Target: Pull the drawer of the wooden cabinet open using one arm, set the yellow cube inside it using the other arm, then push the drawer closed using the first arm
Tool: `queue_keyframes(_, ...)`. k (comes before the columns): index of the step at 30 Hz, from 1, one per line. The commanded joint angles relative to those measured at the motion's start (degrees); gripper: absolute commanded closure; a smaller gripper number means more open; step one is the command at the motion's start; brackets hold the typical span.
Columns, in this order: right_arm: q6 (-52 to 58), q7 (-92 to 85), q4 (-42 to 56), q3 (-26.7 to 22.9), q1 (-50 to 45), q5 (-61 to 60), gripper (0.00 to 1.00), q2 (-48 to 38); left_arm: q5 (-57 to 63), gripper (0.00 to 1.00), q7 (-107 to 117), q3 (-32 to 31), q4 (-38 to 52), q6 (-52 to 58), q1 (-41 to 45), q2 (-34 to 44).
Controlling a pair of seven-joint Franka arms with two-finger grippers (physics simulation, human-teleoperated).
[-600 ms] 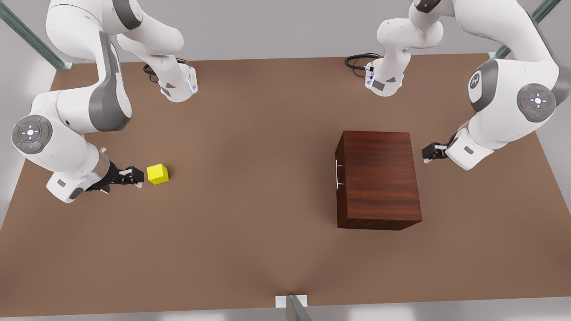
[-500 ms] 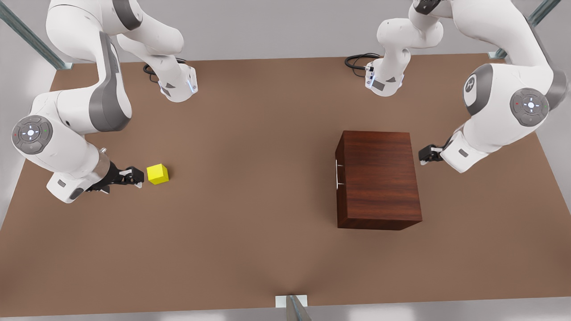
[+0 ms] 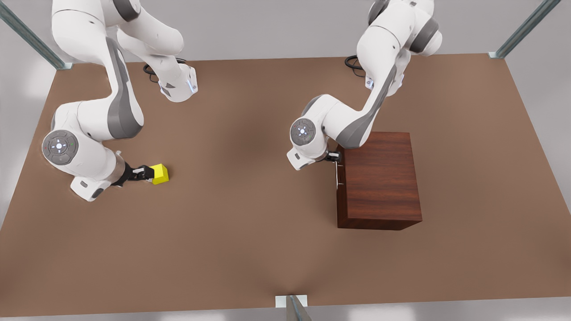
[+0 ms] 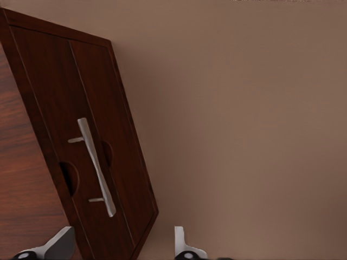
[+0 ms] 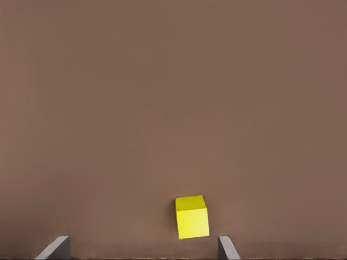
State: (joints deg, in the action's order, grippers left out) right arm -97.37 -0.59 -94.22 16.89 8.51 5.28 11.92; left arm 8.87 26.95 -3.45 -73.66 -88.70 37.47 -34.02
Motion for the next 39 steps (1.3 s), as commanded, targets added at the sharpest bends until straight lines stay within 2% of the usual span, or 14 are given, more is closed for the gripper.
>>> queue_keyframes(1, -15.5, 2.1, -11.1, 0.3, 0.0, -1.8, 0.00, -5.2, 3.8, 0.10, 26.1, 0.0, 0.0, -2.1, 0.1, -1.6)
queue_keyframes(2, -15.6, 3.3, -13.4, 0.3, 0.0, -1.8, 0.00, -6.0, 3.9, 0.14, 26.0, 0.1, -0.2, -2.7, 0.0, -1.7)
queue_keyframes(14, -23.9, 2.8, -25.7, 0.9, 5.1, -1.8, 0.00, -4.9, 7.7, 0.18, 25.0, 0.2, -3.2, -7.5, -1.5, -4.2)
queue_keyframes(18, -25.1, -4.8, -27.2, 1.5, 4.9, -1.8, 0.00, -4.5, 7.7, 0.19, 25.1, 0.2, -3.2, -8.1, -1.4, -4.7)
queue_keyframes(23, -28.3, -5.9, -29.3, 1.5, 6.8, -0.4, 0.00, -1.5, 7.7, 0.21, 25.1, 0.2, -3.2, -8.7, -1.4, -5.4)
queue_keyframes(28, -29.2, -9.0, -33.1, 1.6, 6.7, 0.3, 0.00, -2.3, 7.5, 0.33, 24.7, 0.1, -3.2, -9.3, -1.5, -5.8)
queue_keyframes(39, -32.9, -11.0, -35.2, 1.6, 11.0, 1.5, 0.00, 1.5, 6.5, 0.33, 25.3, -1.2, -2.5, -9.4, -0.4, -5.8)
